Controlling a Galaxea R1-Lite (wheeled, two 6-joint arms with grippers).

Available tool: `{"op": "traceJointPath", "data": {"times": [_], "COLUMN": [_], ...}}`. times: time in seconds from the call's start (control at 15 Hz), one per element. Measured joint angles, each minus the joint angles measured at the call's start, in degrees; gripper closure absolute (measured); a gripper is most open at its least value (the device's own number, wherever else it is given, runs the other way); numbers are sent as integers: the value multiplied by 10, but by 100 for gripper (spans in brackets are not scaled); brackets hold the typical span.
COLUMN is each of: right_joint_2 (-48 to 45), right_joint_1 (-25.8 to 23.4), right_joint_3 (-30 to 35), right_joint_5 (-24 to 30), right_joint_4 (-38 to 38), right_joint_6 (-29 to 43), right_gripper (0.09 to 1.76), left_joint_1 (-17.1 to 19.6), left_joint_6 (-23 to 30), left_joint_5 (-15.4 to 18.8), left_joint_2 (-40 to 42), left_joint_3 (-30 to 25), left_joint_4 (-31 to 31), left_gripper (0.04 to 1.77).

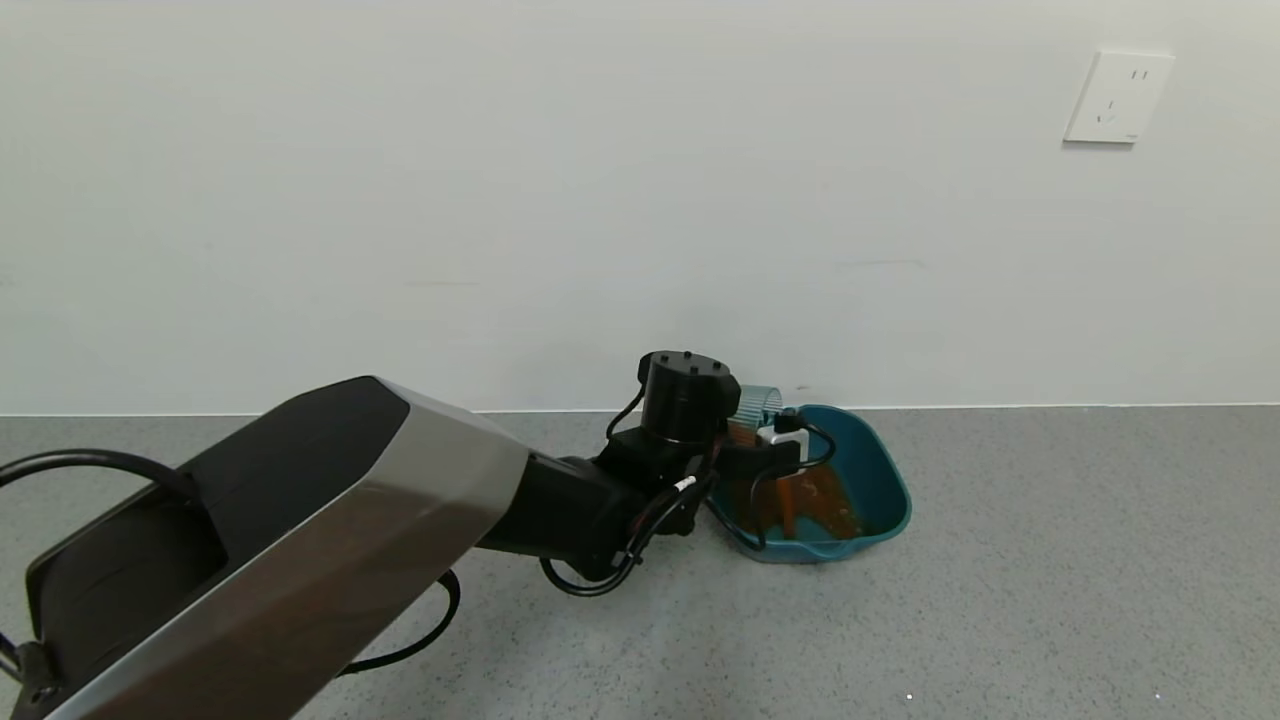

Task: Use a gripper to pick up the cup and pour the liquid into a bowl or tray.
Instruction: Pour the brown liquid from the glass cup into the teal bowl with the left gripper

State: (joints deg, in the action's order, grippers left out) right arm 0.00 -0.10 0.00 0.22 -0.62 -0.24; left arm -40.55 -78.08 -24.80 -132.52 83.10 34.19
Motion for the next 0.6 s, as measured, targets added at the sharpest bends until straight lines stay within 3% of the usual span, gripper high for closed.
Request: {"op": "traceJointPath", "data": {"times": [0.6], "right_joint_2": [0], "right_joint_1": [0], "right_joint_3": [0], "right_joint_5": [0], "right_joint_4": [0], "right_joint_6": [0], "right_gripper": [14], "left_joint_1": [0], "left_joint_6": [-50], "left_joint_5": [-8], "left_joint_2": [5], "left_joint_3": [1], "left_joint_4": [-4], "left_gripper": [48]}}
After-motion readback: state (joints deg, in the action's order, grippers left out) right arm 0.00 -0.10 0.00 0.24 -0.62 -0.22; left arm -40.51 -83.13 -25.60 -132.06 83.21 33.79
